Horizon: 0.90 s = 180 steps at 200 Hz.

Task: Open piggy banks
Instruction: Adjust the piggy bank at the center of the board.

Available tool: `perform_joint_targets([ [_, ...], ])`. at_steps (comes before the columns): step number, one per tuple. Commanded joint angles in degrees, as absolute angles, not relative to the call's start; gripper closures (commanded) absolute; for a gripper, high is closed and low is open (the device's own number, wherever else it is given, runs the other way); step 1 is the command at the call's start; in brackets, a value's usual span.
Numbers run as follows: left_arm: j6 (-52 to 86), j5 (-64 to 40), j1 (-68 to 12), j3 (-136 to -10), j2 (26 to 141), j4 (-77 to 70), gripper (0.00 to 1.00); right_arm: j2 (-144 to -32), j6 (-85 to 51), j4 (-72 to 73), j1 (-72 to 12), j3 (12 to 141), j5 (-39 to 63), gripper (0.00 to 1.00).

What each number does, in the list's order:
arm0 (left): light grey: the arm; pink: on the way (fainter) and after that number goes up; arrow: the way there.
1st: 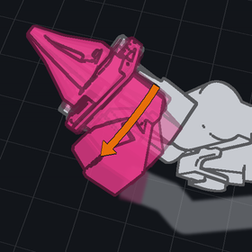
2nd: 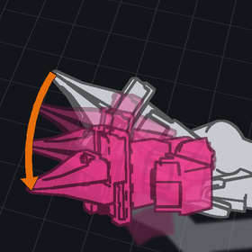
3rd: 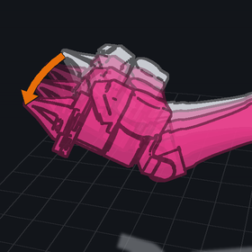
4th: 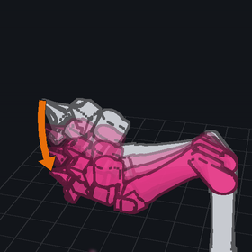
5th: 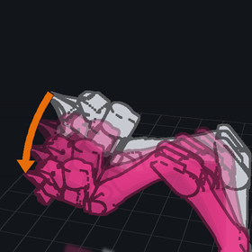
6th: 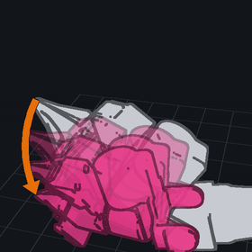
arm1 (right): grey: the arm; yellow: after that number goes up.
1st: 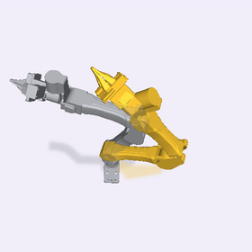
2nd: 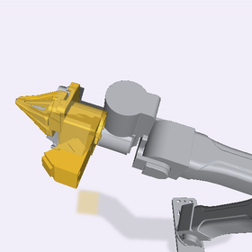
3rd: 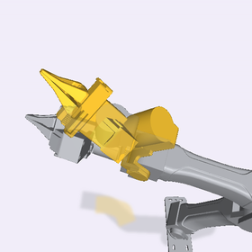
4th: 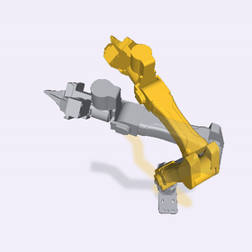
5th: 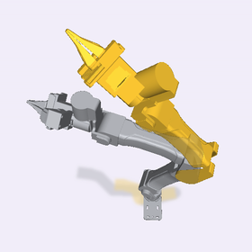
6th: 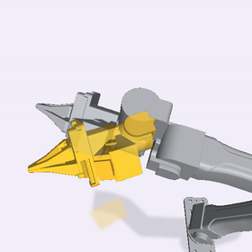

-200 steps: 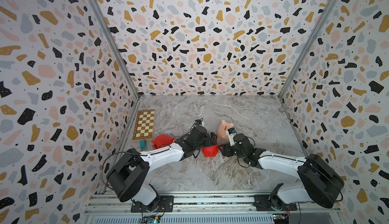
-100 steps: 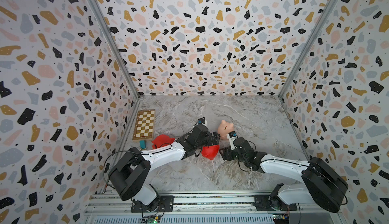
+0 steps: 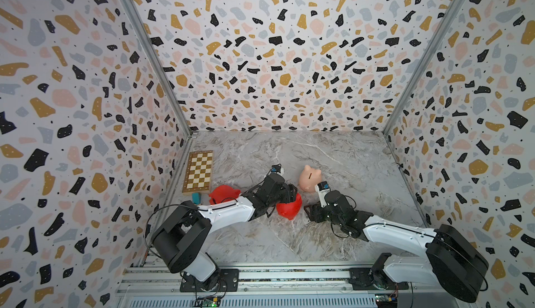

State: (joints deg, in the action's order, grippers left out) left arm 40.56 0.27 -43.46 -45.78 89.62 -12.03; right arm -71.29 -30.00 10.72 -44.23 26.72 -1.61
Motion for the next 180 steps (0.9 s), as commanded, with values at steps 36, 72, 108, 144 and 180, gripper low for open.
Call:
perform_joint_targets([
  [36, 42.8, -5.3, -40.2, -39.7, 93.8, -24.2, 0.50, -70.9, -29.8, 10.6, -43.8, 27.1, -0.2, 0.29],
  [72, 42.1, -7.8, -38.3, -38.4, 94.0, -25.6, 0.56, -71.3, -29.7, 11.7, -43.8, 26.8, 1.9, 0.30],
  [108, 41.2, -10.7, -35.2, -37.3, 95.1, -28.2, 0.57, -70.8, -29.6, 11.8, -43.8, 26.7, 2.5, 0.31],
  [144, 42.2, -13.9, -31.8, -34.3, 96.7, -34.3, 0.55, -70.3, -29.1, 11.9, -43.9, 27.1, 3.3, 0.31],
  [180, 41.6, -15.1, -29.6, -31.5, 95.9, -36.7, 0.56, -69.8, -28.9, 11.7, -43.9, 27.3, 3.3, 0.32],
])
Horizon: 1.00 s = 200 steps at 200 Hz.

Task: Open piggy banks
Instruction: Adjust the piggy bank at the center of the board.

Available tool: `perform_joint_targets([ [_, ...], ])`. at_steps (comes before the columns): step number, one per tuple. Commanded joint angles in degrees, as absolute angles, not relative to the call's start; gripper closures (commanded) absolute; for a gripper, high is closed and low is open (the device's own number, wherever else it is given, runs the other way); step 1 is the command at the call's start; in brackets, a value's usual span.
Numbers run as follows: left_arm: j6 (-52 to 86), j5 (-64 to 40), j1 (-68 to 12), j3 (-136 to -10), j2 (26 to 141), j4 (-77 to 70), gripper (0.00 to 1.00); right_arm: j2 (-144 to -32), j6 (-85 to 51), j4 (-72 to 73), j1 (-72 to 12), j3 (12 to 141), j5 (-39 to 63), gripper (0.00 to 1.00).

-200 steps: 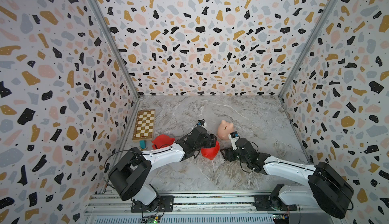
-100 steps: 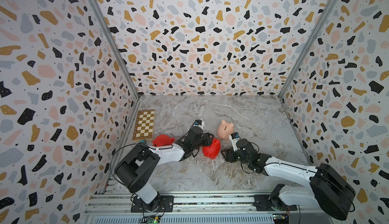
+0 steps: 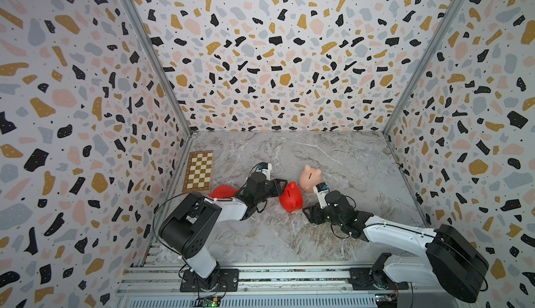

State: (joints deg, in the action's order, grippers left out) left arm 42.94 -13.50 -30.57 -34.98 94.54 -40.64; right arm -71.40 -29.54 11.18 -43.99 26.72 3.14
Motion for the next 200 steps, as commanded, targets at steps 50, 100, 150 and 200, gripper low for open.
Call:
perform_joint_targets([
  [50, 40.3, -13.8, -29.6, -28.1, 94.7, -39.0, 0.57, -70.8, -28.8, 11.8, -43.9, 28.3, 3.8, 0.32],
  [100, 39.0, -12.3, -29.3, -28.1, 91.0, -34.7, 0.52, -71.0, -28.6, 11.6, -43.9, 28.6, 3.9, 0.32],
  [150, 38.3, -10.7, -29.1, -29.2, 90.1, -30.2, 0.46, -69.7, -28.2, 9.9, -44.1, 28.4, 2.9, 0.32],
  [200, 39.7, -11.0, -29.1, -30.6, 89.8, -27.8, 0.42, -67.4, -29.1, 7.9, -44.4, 24.1, 1.8, 0.32],
])
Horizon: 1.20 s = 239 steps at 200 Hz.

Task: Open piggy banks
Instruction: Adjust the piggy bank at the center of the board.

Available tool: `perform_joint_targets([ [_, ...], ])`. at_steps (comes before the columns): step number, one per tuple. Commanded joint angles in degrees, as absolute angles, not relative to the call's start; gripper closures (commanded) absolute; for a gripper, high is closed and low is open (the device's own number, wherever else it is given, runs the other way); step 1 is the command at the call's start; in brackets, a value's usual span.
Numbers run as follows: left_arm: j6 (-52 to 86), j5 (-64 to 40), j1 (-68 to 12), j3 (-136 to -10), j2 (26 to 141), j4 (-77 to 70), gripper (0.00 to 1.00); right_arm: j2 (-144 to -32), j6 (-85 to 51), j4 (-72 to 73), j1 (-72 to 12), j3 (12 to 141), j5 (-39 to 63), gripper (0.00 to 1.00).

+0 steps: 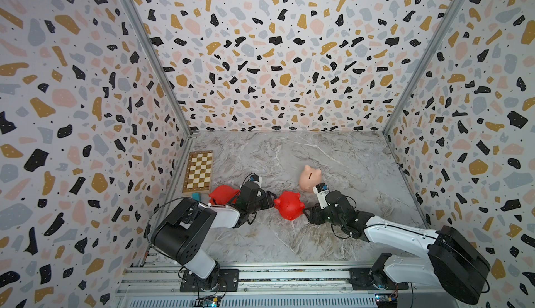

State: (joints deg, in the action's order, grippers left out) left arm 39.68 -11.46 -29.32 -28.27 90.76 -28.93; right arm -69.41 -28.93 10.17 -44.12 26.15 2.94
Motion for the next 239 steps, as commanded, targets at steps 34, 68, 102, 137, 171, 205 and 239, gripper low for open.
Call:
perform_joint_targets([
  [34, 39.9, -12.1, -29.1, -33.6, 89.7, -24.2, 0.39, -65.0, -29.3, 6.2, -44.5, 23.2, 0.2, 0.32],
  [68, 38.3, -10.9, -29.1, -36.5, 86.6, -16.3, 0.18, -64.5, -27.6, 2.2, -44.0, 25.9, -7.3, 0.33],
  [102, 36.7, -8.6, -29.1, -38.8, 81.7, -6.7, 0.01, -68.4, -25.0, 4.2, -40.8, 29.0, -7.6, 0.36],
  [137, 37.8, -8.4, -29.2, -38.6, 75.6, -0.9, 0.01, -72.3, -22.8, 9.1, -38.4, 31.7, -5.5, 0.38],
  [171, 43.6, -7.3, -32.0, -35.7, 69.5, 0.5, 0.01, -75.5, -21.6, 12.4, -39.8, 33.8, -2.6, 0.38],
  [205, 53.6, -1.1, -35.9, -32.5, 63.4, 4.3, 0.01, -77.6, -21.4, 13.1, -42.8, 34.5, -3.3, 0.38],
  [239, 57.9, -1.5, -38.5, -34.1, 62.8, 8.2, 0.01, -78.6, -22.3, 15.2, -44.4, 33.4, -1.9, 0.38],
])
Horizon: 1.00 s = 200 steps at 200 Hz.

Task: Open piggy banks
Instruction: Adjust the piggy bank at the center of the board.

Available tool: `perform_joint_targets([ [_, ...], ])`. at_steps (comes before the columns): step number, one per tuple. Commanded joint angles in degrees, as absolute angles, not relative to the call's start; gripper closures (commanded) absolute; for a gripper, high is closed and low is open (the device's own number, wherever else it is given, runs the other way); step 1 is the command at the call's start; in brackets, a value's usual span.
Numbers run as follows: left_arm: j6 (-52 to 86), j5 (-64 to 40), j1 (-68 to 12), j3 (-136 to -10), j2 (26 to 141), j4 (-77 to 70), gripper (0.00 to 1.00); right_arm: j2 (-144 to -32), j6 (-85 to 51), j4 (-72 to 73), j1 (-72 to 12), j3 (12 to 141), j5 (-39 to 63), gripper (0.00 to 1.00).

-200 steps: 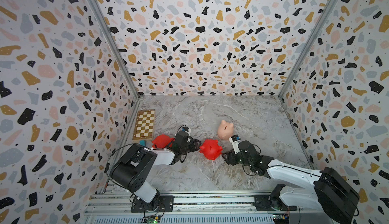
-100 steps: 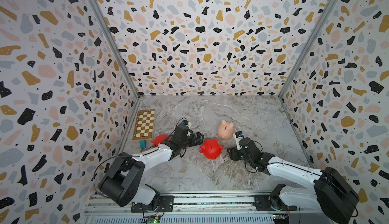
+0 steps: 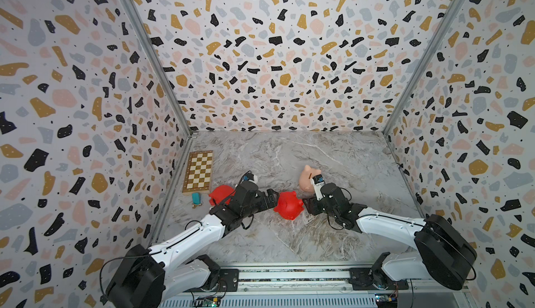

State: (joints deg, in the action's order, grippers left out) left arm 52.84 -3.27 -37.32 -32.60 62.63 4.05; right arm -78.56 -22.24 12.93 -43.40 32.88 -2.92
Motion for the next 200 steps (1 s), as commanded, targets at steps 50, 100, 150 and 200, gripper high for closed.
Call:
perform_joint_targets([
  [50, 50.5, -7.7, -38.6, -45.8, 71.9, 20.4, 0.01, -78.6, -24.3, 16.1, -45.6, 31.6, -1.5, 0.38],
  [100, 37.1, -12.2, -40.1, -56.8, 80.2, 30.8, 0.01, -79.4, -25.0, 17.0, -45.8, 30.6, -1.8, 0.38],
  [150, 30.9, -9.9, -43.6, -65.4, 86.0, 39.4, 0.01, -78.9, -25.2, 14.8, -45.6, 30.4, -4.7, 0.38],
  [200, 28.9, -6.6, -45.2, -69.7, 89.1, 42.3, 0.01, -78.7, -25.5, 14.2, -45.3, 30.1, -4.9, 0.38],
])
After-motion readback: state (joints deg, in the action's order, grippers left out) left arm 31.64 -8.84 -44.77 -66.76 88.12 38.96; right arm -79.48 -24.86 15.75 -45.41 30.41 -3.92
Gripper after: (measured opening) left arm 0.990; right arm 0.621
